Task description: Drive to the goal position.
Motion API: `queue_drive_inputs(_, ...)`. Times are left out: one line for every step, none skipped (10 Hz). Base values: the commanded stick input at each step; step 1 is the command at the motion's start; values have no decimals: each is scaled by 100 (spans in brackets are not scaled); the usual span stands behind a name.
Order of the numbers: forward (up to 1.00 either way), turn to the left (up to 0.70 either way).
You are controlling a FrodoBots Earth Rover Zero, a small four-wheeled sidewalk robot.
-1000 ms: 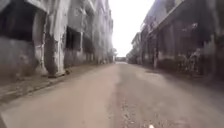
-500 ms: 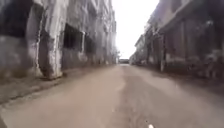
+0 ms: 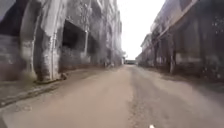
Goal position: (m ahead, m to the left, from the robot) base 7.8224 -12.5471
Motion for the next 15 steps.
queue_drive_inputs(100, 0)
queue_drive_inputs(100, 0)
queue_drive_inputs(100, 0)
queue_drive_inputs(100, 0)
queue_drive_inputs(100, 0)
queue_drive_inputs(100, 0)
queue_drive_inputs(100, -14)
queue_drive_inputs(100, 0)
queue_drive_inputs(100, 0)
queue_drive_inputs(100, 0)
queue_drive_inputs(100, 0)
queue_drive_inputs(100, 0)
queue_drive_inputs(100, -13)
queue_drive_inputs(100, -27)
queue_drive_inputs(100, -27)
